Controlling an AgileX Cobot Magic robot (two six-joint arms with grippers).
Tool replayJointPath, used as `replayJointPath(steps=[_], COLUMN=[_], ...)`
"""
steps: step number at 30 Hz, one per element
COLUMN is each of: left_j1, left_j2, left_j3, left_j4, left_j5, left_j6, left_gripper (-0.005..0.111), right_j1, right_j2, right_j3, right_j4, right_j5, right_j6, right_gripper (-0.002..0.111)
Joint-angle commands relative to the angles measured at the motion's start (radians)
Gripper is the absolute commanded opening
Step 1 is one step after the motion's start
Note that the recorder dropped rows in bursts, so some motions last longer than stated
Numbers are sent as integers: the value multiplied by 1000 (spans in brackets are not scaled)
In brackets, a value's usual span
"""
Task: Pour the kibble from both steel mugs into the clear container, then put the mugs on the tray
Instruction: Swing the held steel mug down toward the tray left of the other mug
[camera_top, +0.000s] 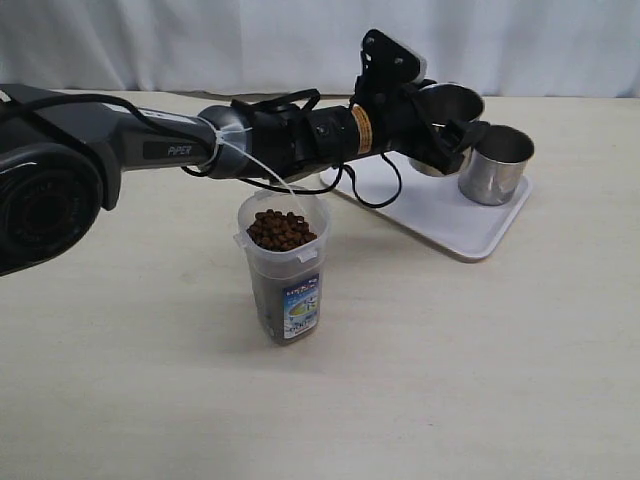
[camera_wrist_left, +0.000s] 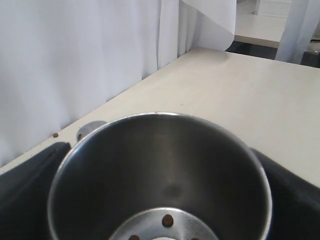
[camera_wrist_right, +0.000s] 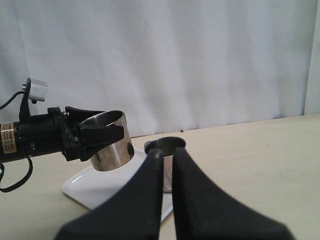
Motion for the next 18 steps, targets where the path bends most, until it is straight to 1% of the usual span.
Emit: replayJointPath(steps=[1, 6, 9, 18], left_j1=[10, 48, 79, 80], left_j2=[-7, -7, -7, -7], left_j3=[-13, -13, -13, -13], left_j4=[-5, -5, 71, 73], left_j5=[-6, -9, -50, -107], left_j6=[33, 36, 25, 25], left_gripper=[0, 0, 0, 0], right_j1=[-7, -7, -7, -7], right_j2=[-4, -4, -4, -4], right_j3=[5, 5, 5, 5], right_j4=[2, 2, 2, 2], right_j5=[3, 3, 3, 3], right_j6=[0, 0, 0, 0], right_gripper=[5, 5, 5, 5])
